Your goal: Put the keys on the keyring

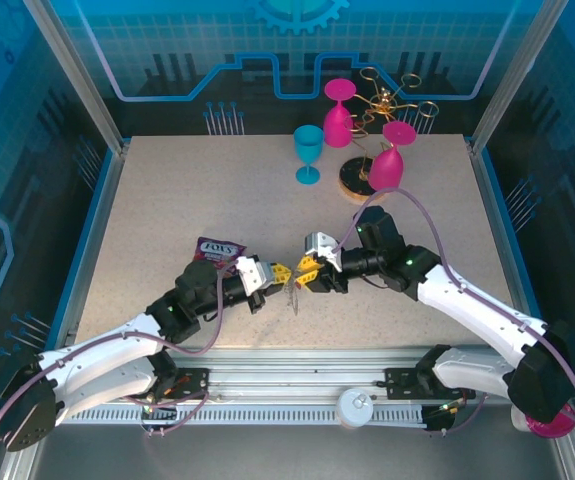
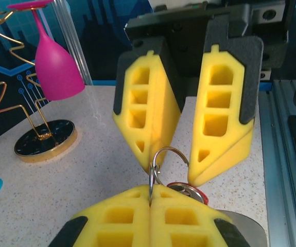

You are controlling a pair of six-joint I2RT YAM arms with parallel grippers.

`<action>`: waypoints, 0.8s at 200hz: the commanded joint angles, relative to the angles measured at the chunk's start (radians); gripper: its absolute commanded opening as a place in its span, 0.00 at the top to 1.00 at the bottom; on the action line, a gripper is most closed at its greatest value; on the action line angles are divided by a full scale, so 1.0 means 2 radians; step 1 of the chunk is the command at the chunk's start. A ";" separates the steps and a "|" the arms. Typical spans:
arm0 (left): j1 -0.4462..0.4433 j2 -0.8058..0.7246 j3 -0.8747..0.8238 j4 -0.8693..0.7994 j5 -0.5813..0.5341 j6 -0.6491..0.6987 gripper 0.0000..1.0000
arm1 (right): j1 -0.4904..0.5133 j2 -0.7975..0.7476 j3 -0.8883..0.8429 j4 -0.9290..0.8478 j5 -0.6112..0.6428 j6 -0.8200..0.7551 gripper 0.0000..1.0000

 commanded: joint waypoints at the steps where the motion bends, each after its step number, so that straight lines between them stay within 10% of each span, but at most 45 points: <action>1: 0.001 -0.010 -0.006 0.034 -0.003 -0.008 1.00 | -0.008 -0.004 -0.005 0.029 -0.019 0.034 0.78; 95: 0.001 -0.011 -0.012 0.084 0.017 -0.021 1.00 | -0.028 0.033 -0.006 -0.008 -0.057 0.046 1.00; 132: 0.000 -0.001 -0.012 0.095 0.028 -0.027 1.00 | -0.028 0.017 0.002 0.018 -0.065 0.067 0.65; 160: 0.000 0.003 -0.016 0.095 0.029 -0.028 1.00 | -0.031 -0.026 -0.026 0.089 -0.044 0.067 0.58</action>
